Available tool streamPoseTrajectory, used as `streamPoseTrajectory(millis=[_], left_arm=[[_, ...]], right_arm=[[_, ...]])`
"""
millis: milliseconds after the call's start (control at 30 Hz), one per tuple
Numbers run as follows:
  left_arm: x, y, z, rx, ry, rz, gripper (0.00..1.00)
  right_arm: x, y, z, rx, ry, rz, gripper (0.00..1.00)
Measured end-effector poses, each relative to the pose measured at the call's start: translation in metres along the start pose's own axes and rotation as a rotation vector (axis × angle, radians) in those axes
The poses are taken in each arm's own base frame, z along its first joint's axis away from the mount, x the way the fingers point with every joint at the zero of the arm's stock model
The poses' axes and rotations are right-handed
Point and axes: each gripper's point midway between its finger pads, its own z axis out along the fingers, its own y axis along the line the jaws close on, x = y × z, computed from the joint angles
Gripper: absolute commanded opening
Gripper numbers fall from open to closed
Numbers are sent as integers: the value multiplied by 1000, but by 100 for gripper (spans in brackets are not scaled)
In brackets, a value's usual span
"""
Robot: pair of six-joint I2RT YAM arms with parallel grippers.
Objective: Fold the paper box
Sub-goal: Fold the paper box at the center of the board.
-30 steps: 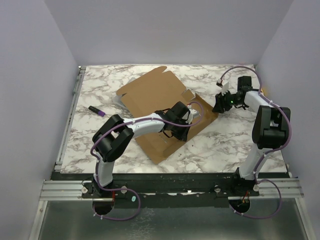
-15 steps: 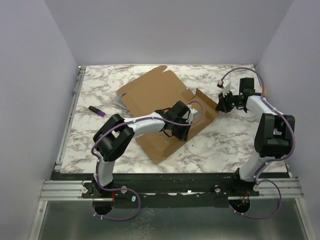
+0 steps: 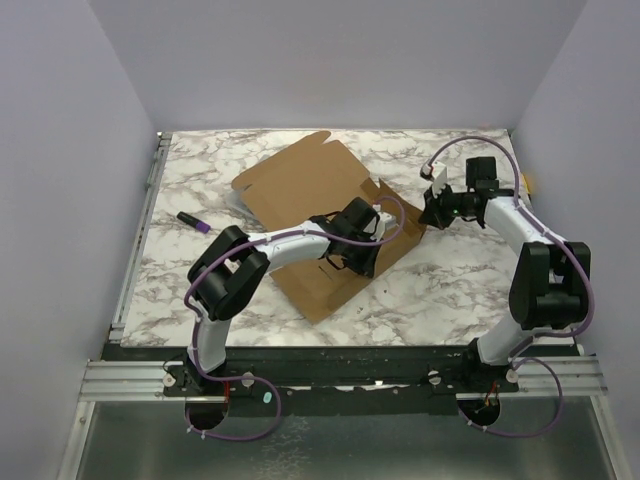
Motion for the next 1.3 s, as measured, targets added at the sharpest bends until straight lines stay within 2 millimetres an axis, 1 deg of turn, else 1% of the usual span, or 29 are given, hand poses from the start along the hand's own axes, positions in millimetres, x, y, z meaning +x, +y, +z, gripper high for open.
streamPoseTrajectory(millis=[67, 133, 267, 367, 467, 533, 633, 700, 733, 800, 900, 1133, 1233, 1300], left_arm=[[2, 1, 1, -1, 7, -6, 17], [2, 2, 1, -2, 8, -10, 22], [1, 1, 1, -1, 6, -20, 32], [0, 2, 0, 1, 4, -31, 35], [-3, -1, -1, 11, -2, -38, 35], [-7, -3, -2, 19, -10, -42, 31], [-12, -4, -3, 23, -23, -43, 22], [-14, -3, -4, 23, -28, -47, 15], [-15, -2, -4, 22, -29, -52, 13], [-15, -1, -4, 20, -29, -52, 11], [-16, 1, -5, 18, -31, -59, 10], [-16, 3, -5, 16, -31, -62, 9], [-16, 3, -4, 16, -31, -62, 9], [-15, 3, -4, 16, -30, -62, 9]], right_arm=[[2, 2, 2, -2, 4, 3, 0], [2, -1, 2, 14, 5, 3, 0], [8, -6, 3, 51, 21, 10, 0], [15, -3, 6, 57, 44, 16, 0], [20, -3, 7, 67, 56, 18, 0], [19, -2, 7, 72, 56, 16, 0], [17, -1, 7, 70, 51, 17, 1], [17, 1, 7, 61, 47, 26, 3], [17, 3, 7, 54, 46, 31, 4], [15, 7, 6, 35, 44, 43, 6], [9, 12, 6, 5, 31, 50, 8], [1, 29, 7, -68, 15, 76, 20], [3, 33, 8, -87, 20, 87, 25], [5, 34, 10, -92, 25, 97, 26]])
